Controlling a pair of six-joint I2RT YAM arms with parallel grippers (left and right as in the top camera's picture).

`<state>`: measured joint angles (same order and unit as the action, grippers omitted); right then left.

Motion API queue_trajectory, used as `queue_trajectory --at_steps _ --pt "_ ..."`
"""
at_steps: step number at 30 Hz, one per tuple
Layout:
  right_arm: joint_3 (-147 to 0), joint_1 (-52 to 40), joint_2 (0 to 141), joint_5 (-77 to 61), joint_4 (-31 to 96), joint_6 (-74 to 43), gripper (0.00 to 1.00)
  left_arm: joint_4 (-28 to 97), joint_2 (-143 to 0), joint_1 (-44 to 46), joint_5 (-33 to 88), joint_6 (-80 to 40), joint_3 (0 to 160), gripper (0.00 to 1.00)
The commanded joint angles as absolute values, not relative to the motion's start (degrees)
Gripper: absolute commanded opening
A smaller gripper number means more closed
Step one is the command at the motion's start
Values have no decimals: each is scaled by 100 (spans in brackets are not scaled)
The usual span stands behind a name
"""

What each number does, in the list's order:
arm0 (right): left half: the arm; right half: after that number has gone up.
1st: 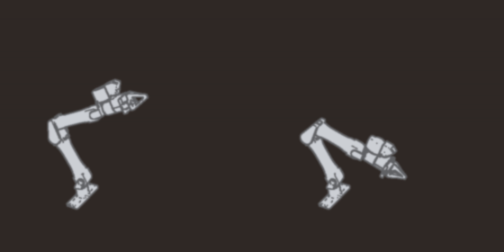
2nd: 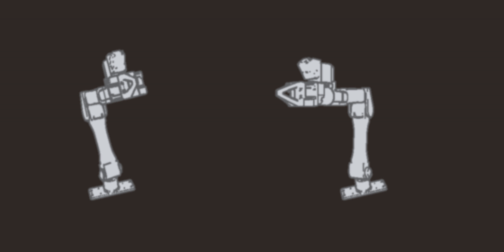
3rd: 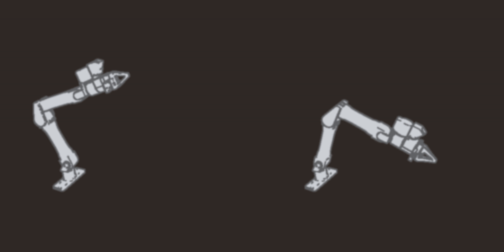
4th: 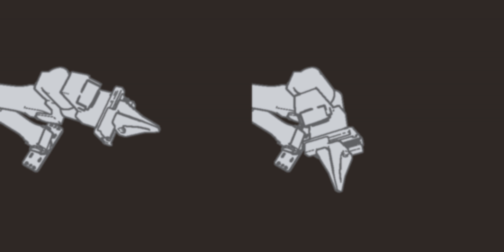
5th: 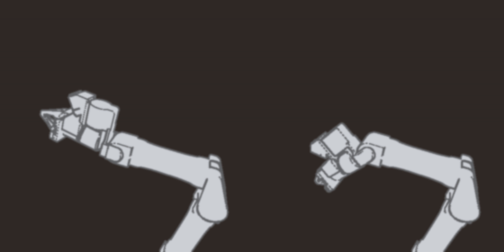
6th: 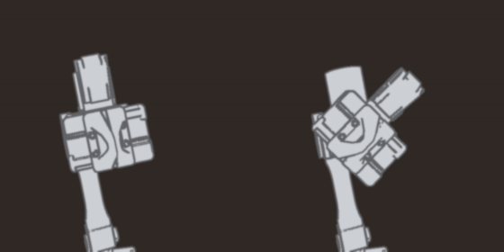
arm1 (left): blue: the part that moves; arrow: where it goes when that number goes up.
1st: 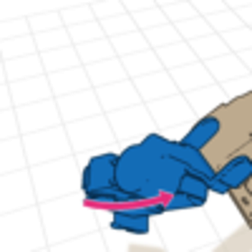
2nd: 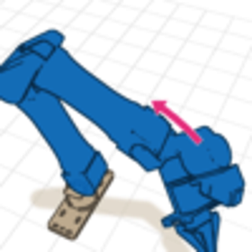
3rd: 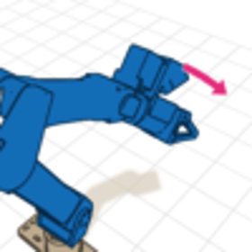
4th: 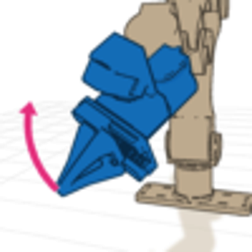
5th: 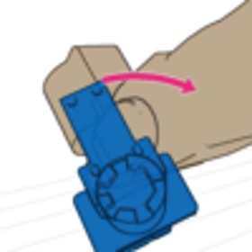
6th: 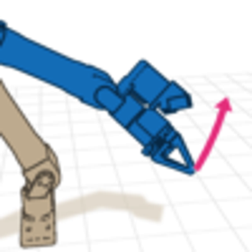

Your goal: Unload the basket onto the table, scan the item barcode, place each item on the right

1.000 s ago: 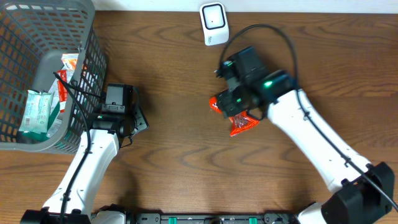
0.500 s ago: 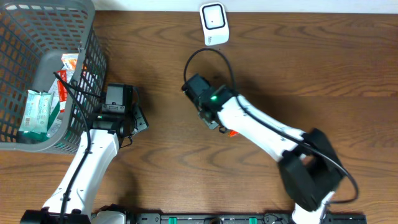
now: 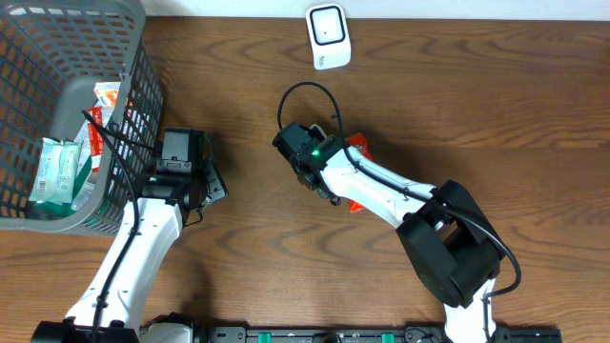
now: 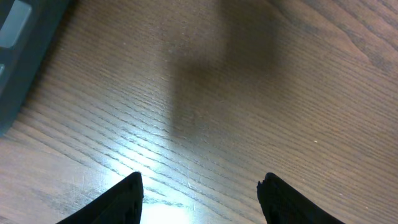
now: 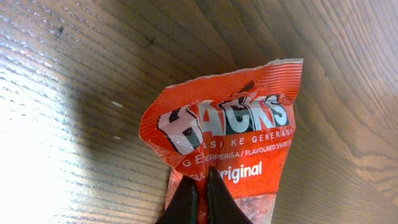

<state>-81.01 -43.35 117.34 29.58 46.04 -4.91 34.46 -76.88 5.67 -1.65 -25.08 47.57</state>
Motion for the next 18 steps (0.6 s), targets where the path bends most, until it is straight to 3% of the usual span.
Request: queue_trajectory --at_steps 1,11,14,18 --pt "-8200 -4287 11264 2639 4683 -576 1 3463 -7749 543 -215 -2473 4705 62" --pt "-8211 -3000 9404 -287 5026 -1057 2 3465 -7749 543 -215 -2473 4705 62" --pt "-8191 -2851 9389 -548 5172 -1022 37 3463 -7749 543 -215 -2475 4705 62" --pt "-8051 -3103 9607 -156 5100 -1024 54 3446 -7749 543 -213 -2475 4705 62"
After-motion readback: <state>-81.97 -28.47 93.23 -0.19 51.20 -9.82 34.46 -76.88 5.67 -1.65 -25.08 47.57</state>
